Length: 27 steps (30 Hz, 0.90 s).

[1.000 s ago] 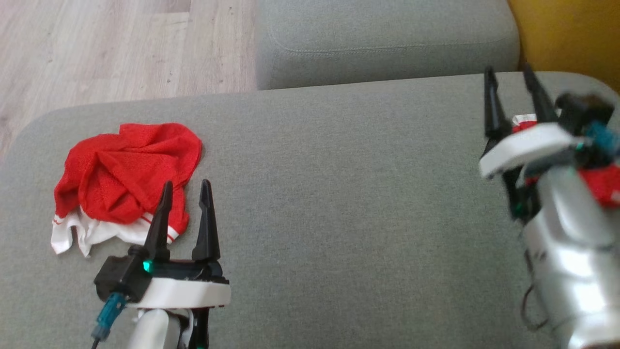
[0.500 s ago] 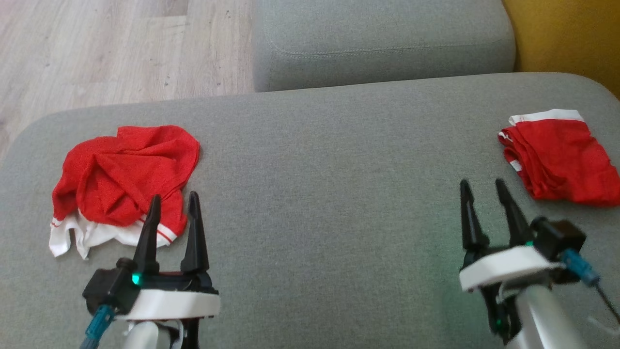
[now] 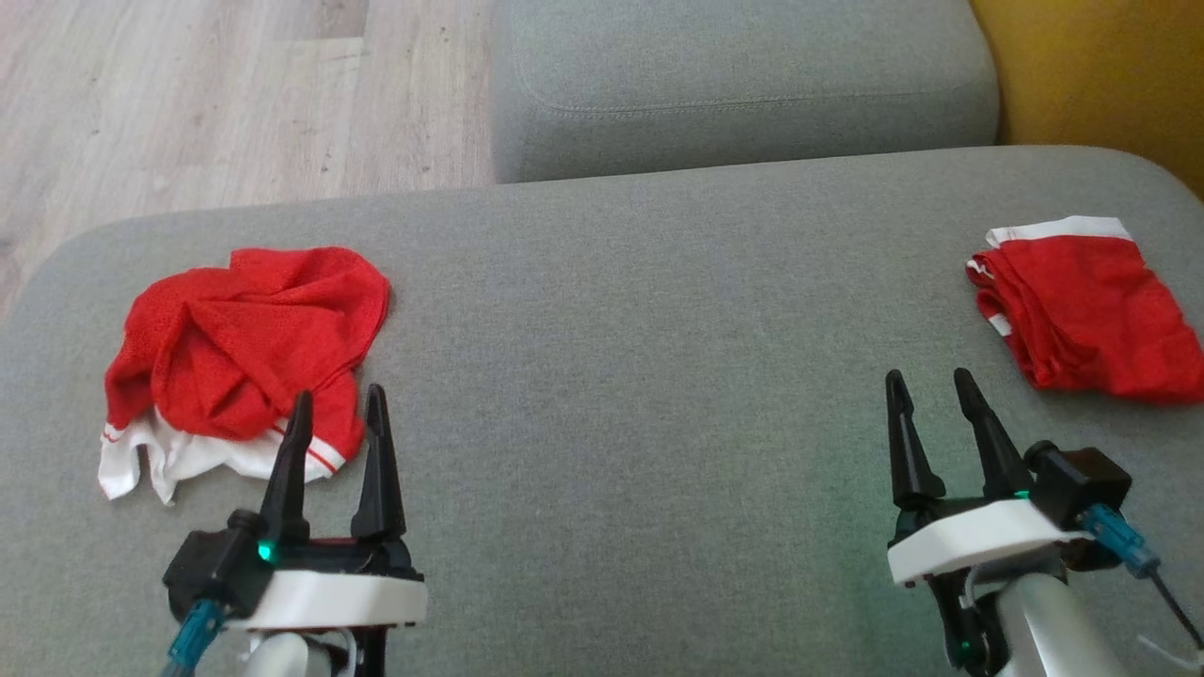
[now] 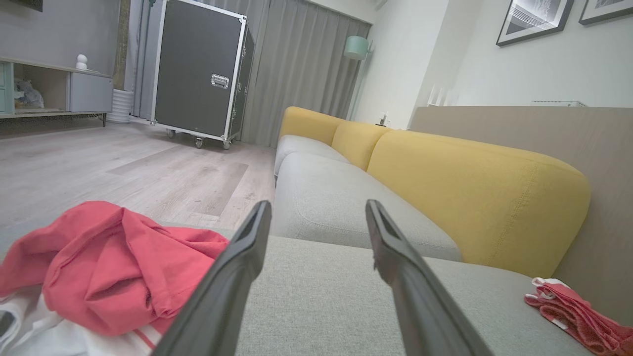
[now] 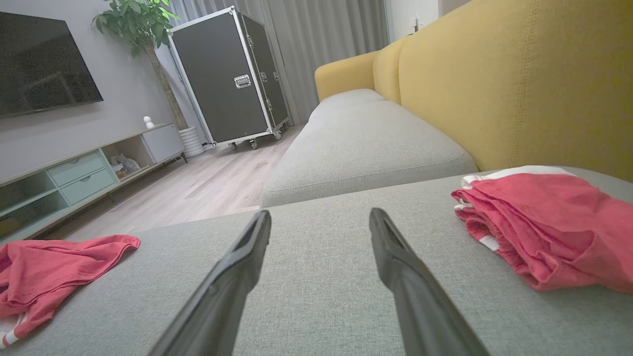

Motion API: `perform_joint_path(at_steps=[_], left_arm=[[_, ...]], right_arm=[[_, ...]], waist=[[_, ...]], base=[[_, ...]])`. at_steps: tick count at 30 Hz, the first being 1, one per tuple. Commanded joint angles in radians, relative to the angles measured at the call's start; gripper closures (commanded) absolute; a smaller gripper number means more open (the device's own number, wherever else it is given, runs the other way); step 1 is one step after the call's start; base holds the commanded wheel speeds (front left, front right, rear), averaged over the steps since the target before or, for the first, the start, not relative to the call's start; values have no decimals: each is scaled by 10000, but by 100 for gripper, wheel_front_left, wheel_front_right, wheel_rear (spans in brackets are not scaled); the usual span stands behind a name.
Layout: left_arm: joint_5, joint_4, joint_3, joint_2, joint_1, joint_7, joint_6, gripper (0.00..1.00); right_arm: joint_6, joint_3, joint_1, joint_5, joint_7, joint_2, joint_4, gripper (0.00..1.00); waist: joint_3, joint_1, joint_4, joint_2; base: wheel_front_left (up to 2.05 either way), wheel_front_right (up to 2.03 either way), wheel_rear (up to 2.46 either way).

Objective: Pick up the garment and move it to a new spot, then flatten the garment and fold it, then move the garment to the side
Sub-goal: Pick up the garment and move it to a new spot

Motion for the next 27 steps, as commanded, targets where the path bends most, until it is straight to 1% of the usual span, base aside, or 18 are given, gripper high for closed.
perform_joint_path(at_steps=[1,5,8,19,23,27], left_arm=[[-8,-276,274,74,-323,-51,2,0],[9,-215,285,74,-304,-51,37,0],[95,-170,315,74,-240,-51,69,0],[565,-42,654,74,74,-51,-27,0],[738,20,786,74,175,-51,-103,0],[867,54,946,74,270,-51,-184,0]], right_arm=[[-9,194,-383,-70,-108,27,-378,0],[-9,246,-273,4,-108,27,-394,0],[-9,440,-202,100,-108,27,-396,0],[-9,1478,167,615,-108,27,-342,0],[-9,1900,252,824,-108,27,-283,0],[-9,2196,275,1041,-108,28,-252,0]], waist=[[-11,0,19,-1],[-102,0,244,-1],[-194,0,549,-1],[-618,0,2247,-1],[-795,0,2799,-1],[-914,0,3212,-1]], base=[[0,0,0],[0,0,0],[0,0,0],[0,0,0],[0,0,0],[0,0,0]])
